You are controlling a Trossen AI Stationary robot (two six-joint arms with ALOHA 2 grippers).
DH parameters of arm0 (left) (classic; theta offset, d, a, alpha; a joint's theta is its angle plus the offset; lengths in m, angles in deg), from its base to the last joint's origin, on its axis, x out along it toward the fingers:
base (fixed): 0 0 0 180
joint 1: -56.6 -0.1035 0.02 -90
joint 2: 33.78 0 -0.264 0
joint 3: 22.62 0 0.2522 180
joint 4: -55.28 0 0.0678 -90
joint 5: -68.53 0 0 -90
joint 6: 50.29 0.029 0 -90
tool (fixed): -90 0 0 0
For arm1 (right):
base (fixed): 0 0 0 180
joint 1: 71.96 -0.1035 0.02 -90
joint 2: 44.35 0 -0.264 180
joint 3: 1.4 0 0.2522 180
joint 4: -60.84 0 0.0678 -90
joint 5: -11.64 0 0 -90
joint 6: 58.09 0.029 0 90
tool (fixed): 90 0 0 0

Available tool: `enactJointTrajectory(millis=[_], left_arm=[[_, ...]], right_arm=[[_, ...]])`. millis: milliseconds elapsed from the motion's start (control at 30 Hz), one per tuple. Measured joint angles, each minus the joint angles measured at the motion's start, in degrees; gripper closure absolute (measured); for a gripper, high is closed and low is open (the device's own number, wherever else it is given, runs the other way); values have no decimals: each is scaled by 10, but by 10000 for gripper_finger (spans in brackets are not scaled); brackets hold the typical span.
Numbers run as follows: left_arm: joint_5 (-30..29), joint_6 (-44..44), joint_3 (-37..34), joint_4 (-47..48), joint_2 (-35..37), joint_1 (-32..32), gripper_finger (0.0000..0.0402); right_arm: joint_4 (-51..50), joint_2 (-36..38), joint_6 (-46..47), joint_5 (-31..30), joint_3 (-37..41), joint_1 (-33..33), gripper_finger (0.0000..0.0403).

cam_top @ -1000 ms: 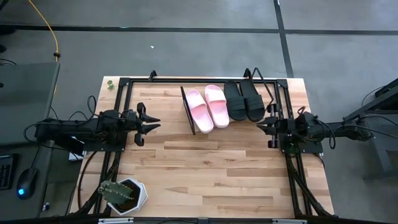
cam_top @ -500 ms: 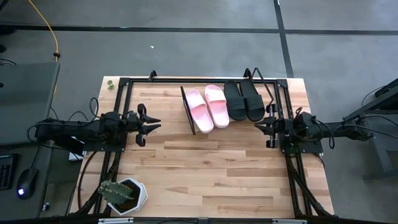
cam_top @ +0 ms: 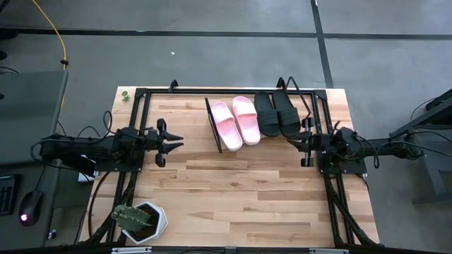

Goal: Pick and place slides into the shelf
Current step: Return to Home Position

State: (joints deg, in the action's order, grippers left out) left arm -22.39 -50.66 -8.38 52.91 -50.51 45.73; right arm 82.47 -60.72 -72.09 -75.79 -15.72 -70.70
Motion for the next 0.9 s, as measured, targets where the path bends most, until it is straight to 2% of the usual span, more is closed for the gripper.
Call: enactJointTrajectory(millis=[300, 500, 700, 900], left_arm=[[-32, 6, 0, 34, 0, 0, 318], [-32, 18, 0, 49, 0, 0, 318], [-32, 19, 1, 60, 0, 0, 318], [-32, 19, 1, 61, 0, 0, 318]], right_arm=[[-110, 0, 15, -20, 0, 0, 389], [-148, 0, 15, -32, 0, 0, 389], [-229, 0, 18, -64, 0, 0, 389], [-254, 0, 20, -66, 0, 0, 389]])
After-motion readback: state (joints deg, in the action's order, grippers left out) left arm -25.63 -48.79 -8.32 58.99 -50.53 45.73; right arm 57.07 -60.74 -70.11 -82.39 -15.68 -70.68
